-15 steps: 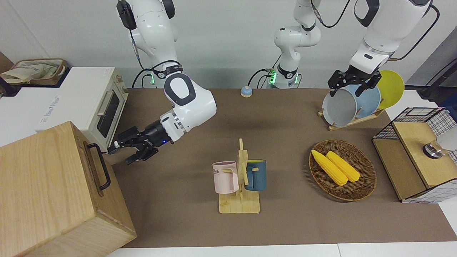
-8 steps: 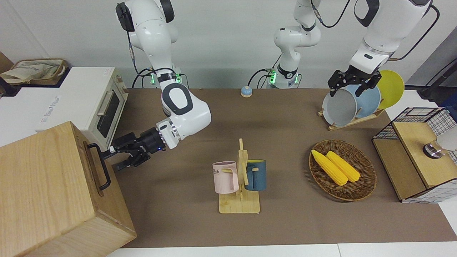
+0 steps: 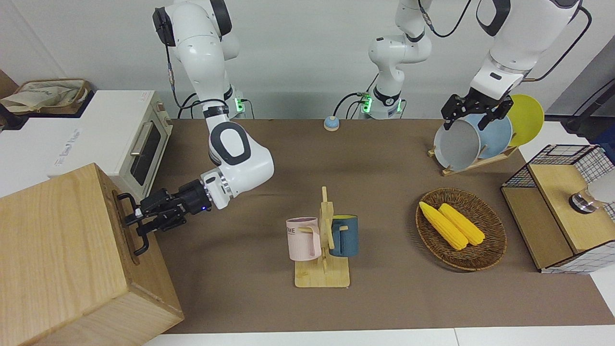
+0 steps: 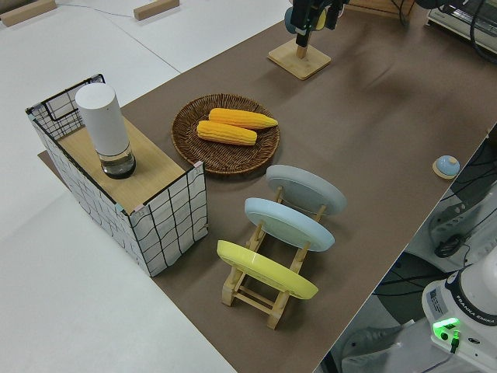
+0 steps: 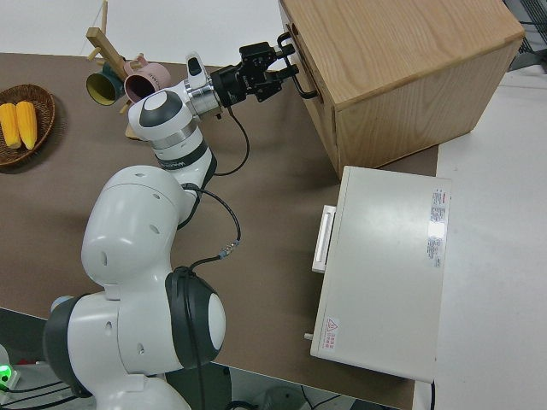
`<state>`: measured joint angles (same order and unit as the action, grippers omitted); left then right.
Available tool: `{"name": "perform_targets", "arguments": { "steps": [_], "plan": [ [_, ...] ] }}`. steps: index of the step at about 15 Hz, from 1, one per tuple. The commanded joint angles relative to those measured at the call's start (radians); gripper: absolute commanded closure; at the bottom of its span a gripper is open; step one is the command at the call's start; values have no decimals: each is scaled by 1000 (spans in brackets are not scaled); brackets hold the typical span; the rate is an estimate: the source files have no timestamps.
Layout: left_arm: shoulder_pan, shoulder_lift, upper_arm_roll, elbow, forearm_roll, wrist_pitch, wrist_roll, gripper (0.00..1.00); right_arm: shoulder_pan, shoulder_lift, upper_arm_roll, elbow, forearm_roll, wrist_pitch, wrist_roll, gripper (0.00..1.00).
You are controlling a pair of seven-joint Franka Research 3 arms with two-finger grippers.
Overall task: Slide drawer open with right arm
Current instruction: 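Close the right gripper on the black drawer handle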
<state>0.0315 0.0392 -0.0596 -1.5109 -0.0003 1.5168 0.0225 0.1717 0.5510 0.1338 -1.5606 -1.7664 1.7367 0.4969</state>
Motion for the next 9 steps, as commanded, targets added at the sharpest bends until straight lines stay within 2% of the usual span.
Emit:
{"name": "perform_targets", "arguments": {
  "steps": [1, 7, 9],
  "plan": [
    [4, 11, -6, 26, 17, -20, 10, 7, -15, 1, 10, -12, -33, -2, 14, 999],
    [4, 11, -6, 26, 17, -20, 10, 7, 2, -2, 16, -12, -24, -8, 14, 1000],
    [4, 11, -6, 26, 17, -20, 10, 7, 29, -5, 26, -12, -16, -41, 9, 1000]
  ]
}}
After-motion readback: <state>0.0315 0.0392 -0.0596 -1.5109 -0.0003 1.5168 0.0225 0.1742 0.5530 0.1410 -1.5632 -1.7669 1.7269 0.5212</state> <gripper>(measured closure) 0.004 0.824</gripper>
